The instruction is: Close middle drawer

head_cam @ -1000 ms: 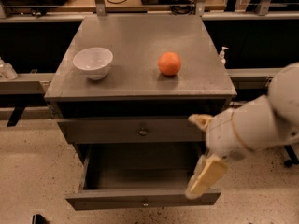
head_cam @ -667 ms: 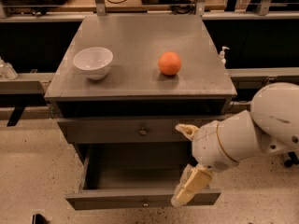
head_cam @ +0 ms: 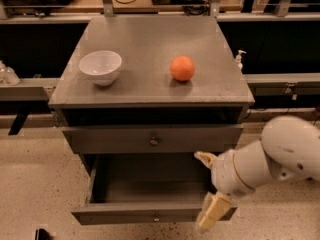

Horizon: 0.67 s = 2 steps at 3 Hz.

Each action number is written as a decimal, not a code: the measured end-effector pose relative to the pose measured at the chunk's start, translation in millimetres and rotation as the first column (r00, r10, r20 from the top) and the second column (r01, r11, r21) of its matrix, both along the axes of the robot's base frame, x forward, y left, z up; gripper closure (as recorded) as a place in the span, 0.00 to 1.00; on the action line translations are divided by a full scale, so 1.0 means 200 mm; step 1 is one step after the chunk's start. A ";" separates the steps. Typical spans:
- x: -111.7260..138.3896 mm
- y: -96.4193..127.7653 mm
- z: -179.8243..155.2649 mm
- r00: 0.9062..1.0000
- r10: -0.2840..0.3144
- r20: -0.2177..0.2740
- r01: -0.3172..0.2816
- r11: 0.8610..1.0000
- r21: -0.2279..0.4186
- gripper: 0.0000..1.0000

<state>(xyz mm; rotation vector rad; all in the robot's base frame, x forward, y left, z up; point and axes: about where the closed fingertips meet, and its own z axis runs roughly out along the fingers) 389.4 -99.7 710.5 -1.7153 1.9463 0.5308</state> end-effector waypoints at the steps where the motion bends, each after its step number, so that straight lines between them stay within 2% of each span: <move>1: -0.02 -0.10 -0.34 0.997 0.040 0.066 -0.042 0.999 0.029 0.00; 2: -0.01 -0.10 -0.38 0.991 0.086 0.100 -0.089 0.995 0.032 0.00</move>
Offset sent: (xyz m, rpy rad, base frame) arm -0.0032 -0.0179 -0.0609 0.0275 -0.0552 0.0332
